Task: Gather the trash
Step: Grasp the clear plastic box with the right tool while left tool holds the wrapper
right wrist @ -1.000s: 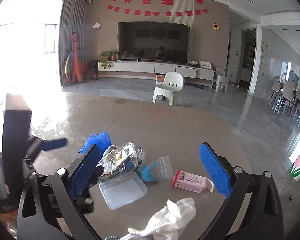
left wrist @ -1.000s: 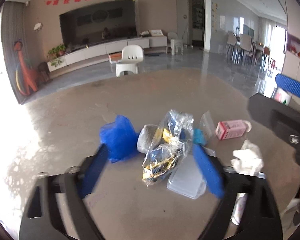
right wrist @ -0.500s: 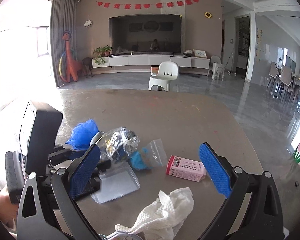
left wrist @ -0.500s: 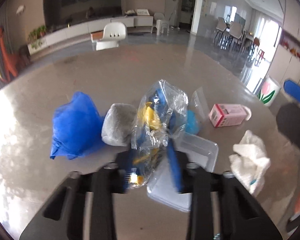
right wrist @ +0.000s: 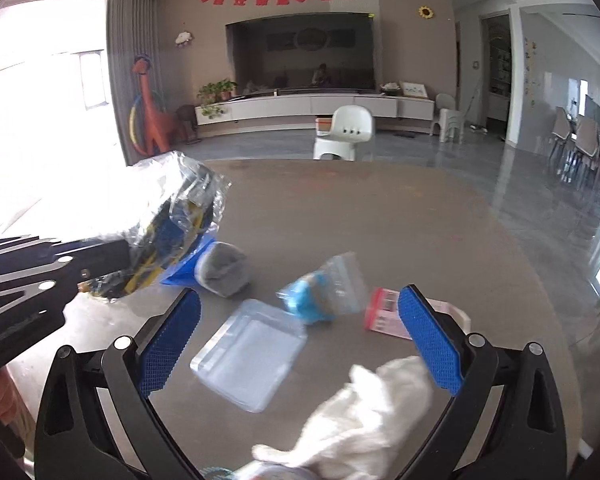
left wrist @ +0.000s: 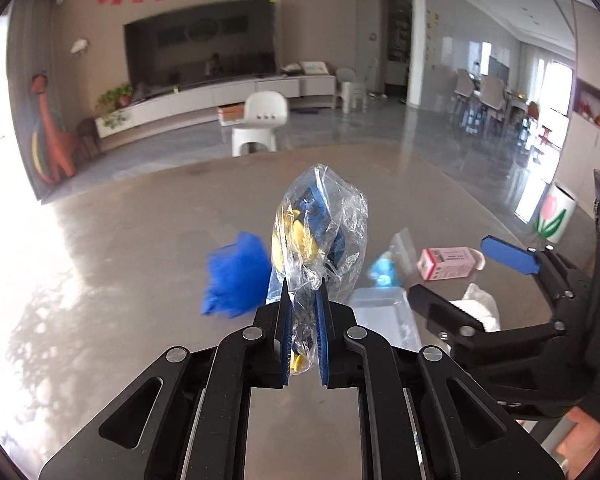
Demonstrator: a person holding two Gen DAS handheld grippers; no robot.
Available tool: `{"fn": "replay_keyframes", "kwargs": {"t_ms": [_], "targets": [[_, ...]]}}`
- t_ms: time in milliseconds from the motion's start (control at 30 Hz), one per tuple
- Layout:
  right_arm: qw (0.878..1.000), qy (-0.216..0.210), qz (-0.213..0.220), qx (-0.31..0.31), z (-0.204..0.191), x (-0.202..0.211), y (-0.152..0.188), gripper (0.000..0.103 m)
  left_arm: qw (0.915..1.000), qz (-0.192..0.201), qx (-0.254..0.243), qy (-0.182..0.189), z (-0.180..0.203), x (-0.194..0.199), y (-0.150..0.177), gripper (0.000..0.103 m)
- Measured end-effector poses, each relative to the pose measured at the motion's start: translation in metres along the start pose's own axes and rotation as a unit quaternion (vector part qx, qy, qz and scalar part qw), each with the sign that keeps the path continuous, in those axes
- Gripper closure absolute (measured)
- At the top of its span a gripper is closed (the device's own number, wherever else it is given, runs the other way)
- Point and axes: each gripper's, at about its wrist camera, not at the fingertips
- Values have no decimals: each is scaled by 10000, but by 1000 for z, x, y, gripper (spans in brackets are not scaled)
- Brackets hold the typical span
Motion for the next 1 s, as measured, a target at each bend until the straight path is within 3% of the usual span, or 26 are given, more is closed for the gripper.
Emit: {"fn": "replay_keyframes", "kwargs": {"t_ms": [200,400,533,600,633,667,733,933,967,1000], "targets": [[9995,-73,-319,-48,-26,-24,8,5,9996,90,179,-198,-23,17,5,94],[9942,-54,-1061,160,-43,-53,23,5,9992,70,324,-213,-35,24,10,94],[9929,124,-1124,383,-50,-52,22,38,9992,90,322,-236,-33,25,6,94],[9934,-100,-1129,180,-44,-48,20,43,9991,100,346,-233,-31,27,9,94],[9940,-177,-1075,115,-41,-43,19,53,9991,103,353,-232,-30,29,8,94],[9944,-271,-1011,116,-40,-39,17,85,9991,107,349,-231,-29,30,8,94],[9965,-128,-803,214,-37,-23,10,101,9991,138,329,-216,-29,36,8,94],[9948,-304,-961,-158,-15,-19,10,102,9991,259,260,-194,-27,53,10,94],[9942,-384,-991,-171,-13,-19,10,100,9991,273,245,-195,-27,56,10,94],[9940,-390,-1007,-152,-13,-18,9,90,9991,291,234,-199,-27,58,12,94]]}}
Point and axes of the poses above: each gripper's, at about its wrist camera, not at the fingertips, and x roughly against the way its jaws point, z to its right, y to its underside, and after that the axes turned 3 degrees about y, right-handed
